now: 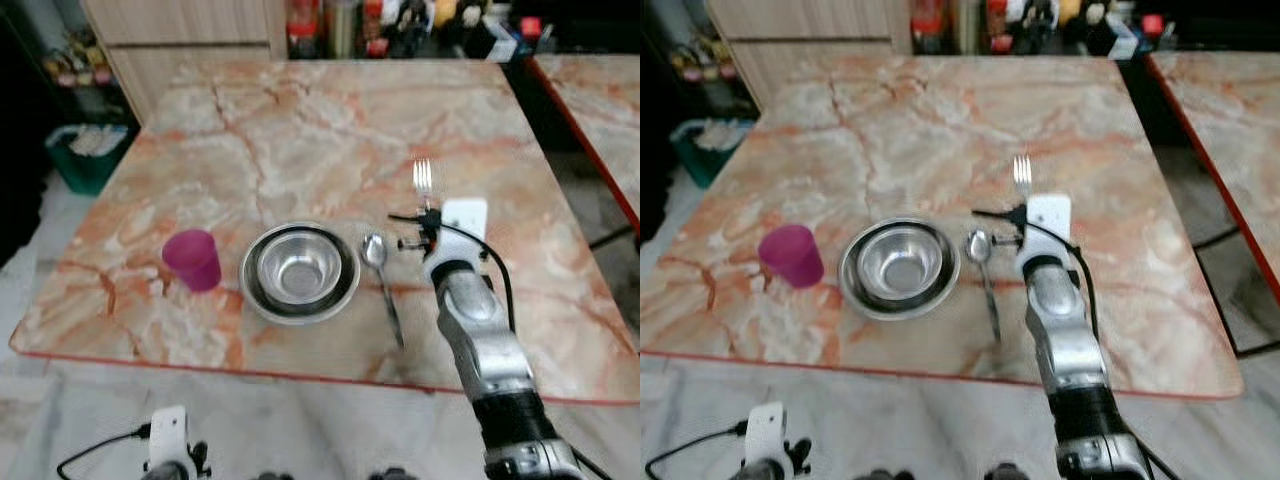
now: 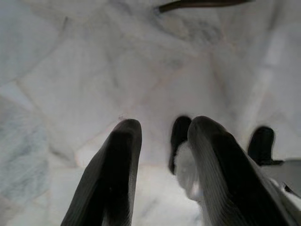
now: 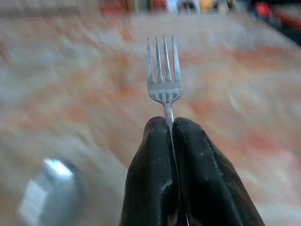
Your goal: Setting the table
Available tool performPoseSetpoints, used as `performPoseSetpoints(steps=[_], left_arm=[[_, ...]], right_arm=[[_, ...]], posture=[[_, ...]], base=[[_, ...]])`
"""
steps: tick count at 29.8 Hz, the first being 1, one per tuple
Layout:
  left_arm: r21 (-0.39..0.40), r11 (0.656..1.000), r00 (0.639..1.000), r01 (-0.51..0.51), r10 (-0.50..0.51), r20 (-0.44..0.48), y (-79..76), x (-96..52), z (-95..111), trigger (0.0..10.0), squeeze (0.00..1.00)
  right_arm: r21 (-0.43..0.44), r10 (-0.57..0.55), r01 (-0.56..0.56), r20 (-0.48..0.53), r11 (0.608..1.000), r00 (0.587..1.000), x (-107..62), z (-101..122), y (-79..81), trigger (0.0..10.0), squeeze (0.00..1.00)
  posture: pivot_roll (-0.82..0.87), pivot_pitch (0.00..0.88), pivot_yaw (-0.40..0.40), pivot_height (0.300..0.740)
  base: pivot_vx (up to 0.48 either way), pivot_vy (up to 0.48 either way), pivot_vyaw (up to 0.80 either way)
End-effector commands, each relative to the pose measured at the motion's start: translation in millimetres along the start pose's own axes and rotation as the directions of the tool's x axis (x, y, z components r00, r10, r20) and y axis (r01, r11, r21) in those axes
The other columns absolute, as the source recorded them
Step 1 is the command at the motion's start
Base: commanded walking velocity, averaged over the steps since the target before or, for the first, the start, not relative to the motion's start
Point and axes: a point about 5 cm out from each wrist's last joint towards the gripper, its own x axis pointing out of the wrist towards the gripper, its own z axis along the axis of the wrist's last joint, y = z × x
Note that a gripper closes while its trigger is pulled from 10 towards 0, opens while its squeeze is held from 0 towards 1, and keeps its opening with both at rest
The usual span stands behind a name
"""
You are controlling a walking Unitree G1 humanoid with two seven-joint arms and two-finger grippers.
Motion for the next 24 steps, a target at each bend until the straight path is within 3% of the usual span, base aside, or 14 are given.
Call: performPoseSetpoints(steps=[1, 9, 24], left_arm=[[-0.007, 1.0, 0.999, -0.011, 0.011, -0.042, 5.6, -2.6, -11, 10.0, 0.0], [-0.005, 1.0, 0.999, -0.007, 0.007, -0.046, 4.4, -2.4, -11, 10.0, 0.0], [-0.002, 1.0, 0.998, -0.005, 0.004, -0.057, 5.3, -3.1, -14, 10.0, 0.0]], right_arm=[[-0.004, 0.006, -0.006, 0.018, 1.0, 1.0, -2.8, 7, 1.6, 10.0, 0.0], [-0.011, 0.017, -0.017, -0.028, 1.0, 0.999, -17.5, -2, -0.7, 10.0, 0.0], [0.005, 0.016, -0.016, -0.089, 1.0, 0.996, -12.1, -23, -1.0, 10.0, 0.0]], posture=[[-0.02, 0.165, 0.02, 0.74], [-0.02, 0.168, 0.023, 0.74], [-0.01, 0.17, 0.022, 0.74]], base=[[0.0, 0.0, 0.0], [0.0, 0.0, 0.0], [0.0, 0.0, 0.0]])
